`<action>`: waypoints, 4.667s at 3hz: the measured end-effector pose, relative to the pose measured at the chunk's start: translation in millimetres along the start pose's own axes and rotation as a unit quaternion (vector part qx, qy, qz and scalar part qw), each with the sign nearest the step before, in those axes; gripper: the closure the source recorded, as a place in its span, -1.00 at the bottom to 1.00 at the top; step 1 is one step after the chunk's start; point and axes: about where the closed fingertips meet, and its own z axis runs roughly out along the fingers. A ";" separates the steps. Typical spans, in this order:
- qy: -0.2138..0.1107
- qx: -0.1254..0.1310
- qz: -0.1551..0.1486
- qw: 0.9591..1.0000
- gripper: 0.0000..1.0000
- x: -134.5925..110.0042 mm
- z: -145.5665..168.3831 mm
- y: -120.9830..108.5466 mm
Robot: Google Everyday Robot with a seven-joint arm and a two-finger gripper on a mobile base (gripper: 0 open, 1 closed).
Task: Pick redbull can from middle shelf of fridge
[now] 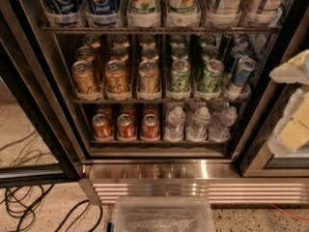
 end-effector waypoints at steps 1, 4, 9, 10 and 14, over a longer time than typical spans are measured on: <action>-0.054 -0.076 0.049 0.994 -1.00 -8.2 13.1 45.4; -0.061 -0.138 0.107 0.983 -1.00 -33.8 36.0 125.1; -0.043 0.113 0.176 0.977 -1.00 -16.8 89.9 -21.1; -0.027 0.192 0.193 0.962 -1.00 12.7 107.8 -42.1; -0.065 0.297 0.169 0.938 -1.00 23.2 122.7 -63.4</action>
Offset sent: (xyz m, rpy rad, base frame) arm -0.1257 0.0905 0.0005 0.3989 0.3749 -0.0660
